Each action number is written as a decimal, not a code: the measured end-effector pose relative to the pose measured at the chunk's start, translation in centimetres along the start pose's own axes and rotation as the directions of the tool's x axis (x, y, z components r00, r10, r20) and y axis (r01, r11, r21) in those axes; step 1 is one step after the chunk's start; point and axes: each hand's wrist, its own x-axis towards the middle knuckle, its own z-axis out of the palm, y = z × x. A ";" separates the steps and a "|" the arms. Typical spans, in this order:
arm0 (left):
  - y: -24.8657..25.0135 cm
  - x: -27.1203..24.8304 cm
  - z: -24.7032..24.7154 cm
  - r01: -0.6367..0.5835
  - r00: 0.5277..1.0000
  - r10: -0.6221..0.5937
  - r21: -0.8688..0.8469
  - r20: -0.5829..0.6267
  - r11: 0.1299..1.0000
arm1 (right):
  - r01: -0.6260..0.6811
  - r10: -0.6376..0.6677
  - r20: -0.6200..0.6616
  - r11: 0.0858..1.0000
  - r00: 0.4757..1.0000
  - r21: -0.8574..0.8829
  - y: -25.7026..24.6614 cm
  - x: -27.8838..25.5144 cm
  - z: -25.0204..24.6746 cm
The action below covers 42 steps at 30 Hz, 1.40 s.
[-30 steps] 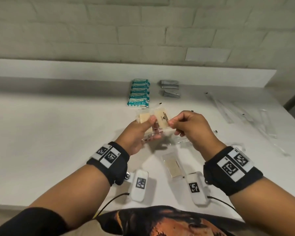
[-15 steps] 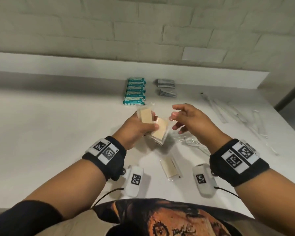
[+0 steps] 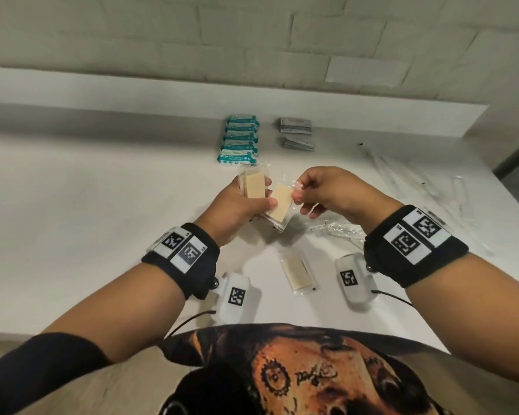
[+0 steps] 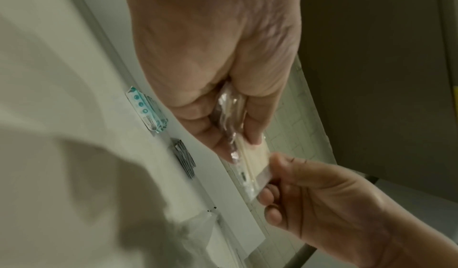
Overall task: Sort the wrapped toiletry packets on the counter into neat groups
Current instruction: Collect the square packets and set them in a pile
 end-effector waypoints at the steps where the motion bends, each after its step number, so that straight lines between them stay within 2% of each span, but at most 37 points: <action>1: 0.0 0.0 -0.1 0.006 1.000 -0.006 0.013 0.009 1.000 | 0.020 -0.020 0.008 1.000 1.000 -0.003 -0.2 -0.1 -0.2; 3: 0.1 0.0 0.0 0.013 1.000 -0.013 0.029 0.021 0.999 | 0.037 -0.037 -0.004 0.999 0.999 -0.035 -0.5 0.1 -0.6; 6: 0.0 -0.1 0.1 0.045 0.999 -0.045 -0.018 0.026 0.999 | -0.003 -0.055 -0.150 0.932 0.987 -0.363 -0.2 0.8 -1.3; 8: 0.1 -0.2 -0.1 0.105 0.994 -0.105 -0.092 0.005 0.990 | -0.038 -0.047 -0.172 0.887 0.984 -0.460 0.0 1.0 -1.6; 11: 0.2 -0.3 -0.7 0.178 0.983 -0.185 -0.257 -0.002 0.950 | -0.004 -0.009 -0.022 0.831 1.000 -0.556 0.3 0.4 -0.8; 14: -0.1 -0.6 -1.3 0.194 0.979 -0.202 -0.230 -0.014 0.954 | 0.122 0.080 0.240 0.683 0.968 -0.720 1.4 -0.2 2.1; 15: 0.0 -0.8 -1.3 0.197 0.978 -0.207 -0.194 -0.032 0.961 | 0.130 0.111 0.265 0.656 0.958 -0.744 2.0 -0.3 3.0; 17: 0.0 -1.1 -1.5 0.202 0.974 -0.215 -0.153 -0.074 0.967 | 0.102 0.108 0.221 0.639 0.969 -0.762 3.0 -0.1 4.0; 18: -0.1 -1.1 -1.6 0.199 0.974 -0.213 -0.151 -0.081 0.968 | 0.087 0.070 0.176 0.659 0.982 -0.747 3.1 0.1 4.0; 19: -0.1 -1.1 -1.6 0.199 0.973 -0.213 -0.146 -0.088 0.969 | 0.071 0.017 0.120 0.724 0.993 -0.687 3.0 0.3 3.8; 21: -0.2 -1.3 -1.7 0.209 0.972 -0.219 -0.108 -0.090 0.972 | 0.044 -0.054 -0.015 0.915 0.998 -0.400 1.9 0.7 3.2; 22: -0.2 -1.4 -1.7 0.214 0.972 -0.221 -0.093 -0.080 0.972 | 0.046 -0.065 -0.068 0.968 0.996 -0.247 1.3 0.9 2.8; 24: -0.1 -1.4 -1.4 0.214 0.974 -0.220 -0.090 -0.057 0.973 | 0.049 -0.058 -0.087 0.994 0.995 -0.092 0.3 1.0 2.6; 30: 0.7 -1.2 -1.1 0.165 0.984 -0.172 -0.128 -0.047 0.978 | 0.043 -0.042 -0.096 0.999 0.994 0.013 0.3 1.1 2.8; 33: 0.8 -1.0 -1.5 0.148 0.986 -0.150 -0.036 -0.070 0.988 | 0.047 -0.049 -0.048 0.998 0.998 -0.043 0.0 1.1 2.5; 38: 0.9 -0.8 -1.3 0.120 0.993 -0.120 0.058 -0.008 0.991 | 0.096 -0.101 -0.058 0.991 0.993 -0.091 -1.8 1.5 1.9; 40: 0.8 -0.9 -1.2 0.133 0.991 -0.133 0.064 -0.004 0.989 | 0.101 -0.117 -0.053 0.965 0.992 -0.243 -2.1 1.9 1.6; 42: 0.7 -1.0 -1.3 0.158 0.987 -0.157 0.008 -0.022 0.987 | 0.070 -0.131 -0.112 0.899 0.985 -0.432 -1.8 2.1 0.9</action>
